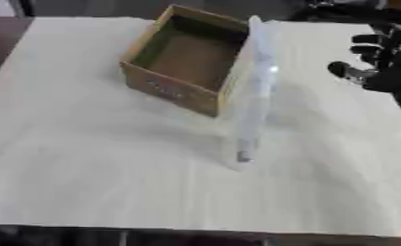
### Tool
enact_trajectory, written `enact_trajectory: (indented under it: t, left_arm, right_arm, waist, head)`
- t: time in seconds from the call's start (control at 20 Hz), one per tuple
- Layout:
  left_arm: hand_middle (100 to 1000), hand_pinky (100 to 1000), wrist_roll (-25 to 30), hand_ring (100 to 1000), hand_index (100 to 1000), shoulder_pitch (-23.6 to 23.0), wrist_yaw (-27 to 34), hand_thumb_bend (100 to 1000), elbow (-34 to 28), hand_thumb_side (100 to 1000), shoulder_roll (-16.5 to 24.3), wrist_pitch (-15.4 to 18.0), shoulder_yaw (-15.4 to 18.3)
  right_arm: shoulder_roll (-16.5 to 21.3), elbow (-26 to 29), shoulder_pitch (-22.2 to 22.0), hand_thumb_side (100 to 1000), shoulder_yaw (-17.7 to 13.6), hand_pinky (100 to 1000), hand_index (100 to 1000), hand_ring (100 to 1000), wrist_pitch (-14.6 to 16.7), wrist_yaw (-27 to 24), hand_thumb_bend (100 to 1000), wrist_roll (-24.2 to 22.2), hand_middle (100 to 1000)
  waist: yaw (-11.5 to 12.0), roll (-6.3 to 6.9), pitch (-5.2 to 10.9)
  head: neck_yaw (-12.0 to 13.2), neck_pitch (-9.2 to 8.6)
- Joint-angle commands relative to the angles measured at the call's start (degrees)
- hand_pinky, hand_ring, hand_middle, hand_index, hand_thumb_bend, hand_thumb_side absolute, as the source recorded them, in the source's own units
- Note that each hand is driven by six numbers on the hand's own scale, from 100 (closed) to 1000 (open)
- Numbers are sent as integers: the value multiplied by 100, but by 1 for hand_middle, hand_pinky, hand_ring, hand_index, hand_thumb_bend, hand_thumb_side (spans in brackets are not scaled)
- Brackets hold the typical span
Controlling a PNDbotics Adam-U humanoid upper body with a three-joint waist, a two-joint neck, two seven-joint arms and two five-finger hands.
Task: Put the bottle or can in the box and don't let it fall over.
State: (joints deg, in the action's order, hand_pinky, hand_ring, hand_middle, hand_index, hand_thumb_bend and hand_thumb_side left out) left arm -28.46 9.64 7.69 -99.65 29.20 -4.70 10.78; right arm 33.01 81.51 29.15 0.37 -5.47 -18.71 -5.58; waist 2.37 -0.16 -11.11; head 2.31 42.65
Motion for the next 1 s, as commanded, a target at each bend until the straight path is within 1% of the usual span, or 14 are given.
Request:
enact_trajectory:
  t: [0.05,0.4,0.55,0.75,1.0]
  left_arm:
    - [706,831,-1,744,783,32,9,927,-103,134,118,23,47]
    - [707,831,-7,744,784,3,9,926,-107,132,127,28,65]
    - [708,832,-1,745,787,-2,10,925,-111,133,127,25,64]
    - [708,832,-2,744,787,-10,13,924,-106,135,128,15,71]
    - [708,831,1,739,790,-5,28,924,-108,134,129,17,70]
  right_arm:
    - [128,58,64,100,-55,977,990,853,21,29,626,-61,779]
    - [153,68,51,100,-44,977,991,854,28,47,622,-95,781]
    - [241,132,-7,109,50,980,995,861,25,132,619,-253,788]
    - [399,416,-185,108,147,982,997,863,115,252,617,-538,789]
    - [531,885,-444,100,254,983,1000,861,160,127,618,-756,793]
  waist:
    - [-12,8,107]
    - [-25,19,109]
    - [-27,22,106]
    - [-41,27,96]
    - [-62,34,90]
  head:
    - [-37,-69]
    - [-52,-70]
    - [-51,-68]
    - [-41,-62]
    - [-37,-66]
